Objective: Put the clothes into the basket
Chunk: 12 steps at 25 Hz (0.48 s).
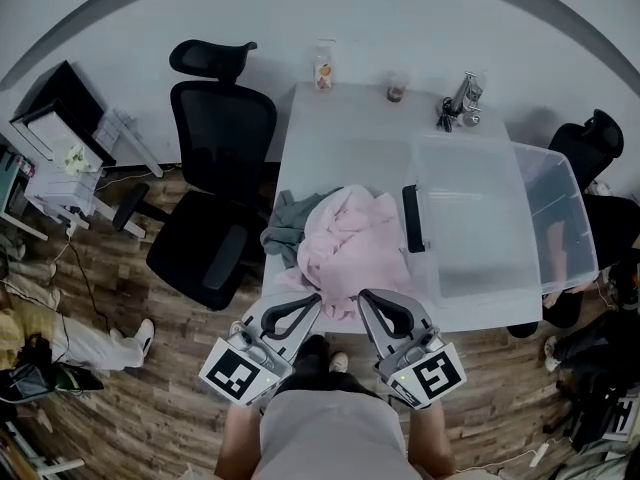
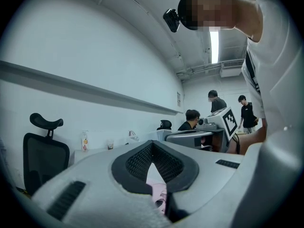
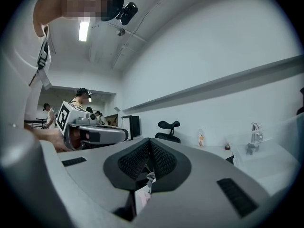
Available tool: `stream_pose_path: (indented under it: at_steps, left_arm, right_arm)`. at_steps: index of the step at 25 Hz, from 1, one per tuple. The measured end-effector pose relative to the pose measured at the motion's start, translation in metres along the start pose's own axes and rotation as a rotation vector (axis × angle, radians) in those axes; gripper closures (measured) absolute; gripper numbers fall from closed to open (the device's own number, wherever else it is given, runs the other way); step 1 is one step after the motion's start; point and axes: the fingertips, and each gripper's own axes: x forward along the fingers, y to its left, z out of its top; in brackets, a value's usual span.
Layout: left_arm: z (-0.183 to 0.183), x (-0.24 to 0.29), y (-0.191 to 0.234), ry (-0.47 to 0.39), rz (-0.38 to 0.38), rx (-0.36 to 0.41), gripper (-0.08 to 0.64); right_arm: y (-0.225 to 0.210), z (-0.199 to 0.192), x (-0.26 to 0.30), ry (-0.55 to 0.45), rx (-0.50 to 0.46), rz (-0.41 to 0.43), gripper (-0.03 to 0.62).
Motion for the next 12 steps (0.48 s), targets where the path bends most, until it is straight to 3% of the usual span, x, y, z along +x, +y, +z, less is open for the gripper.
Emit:
stream_pose_path:
  at_steps: [12]
  left_arm:
    - [-0.005,0.043,0.057,0.021,-0.053,-0.012,0.555]
  right_arm:
    - [-0.049,-0.008,0.052,0.046,-0.002,-0.047,0.588]
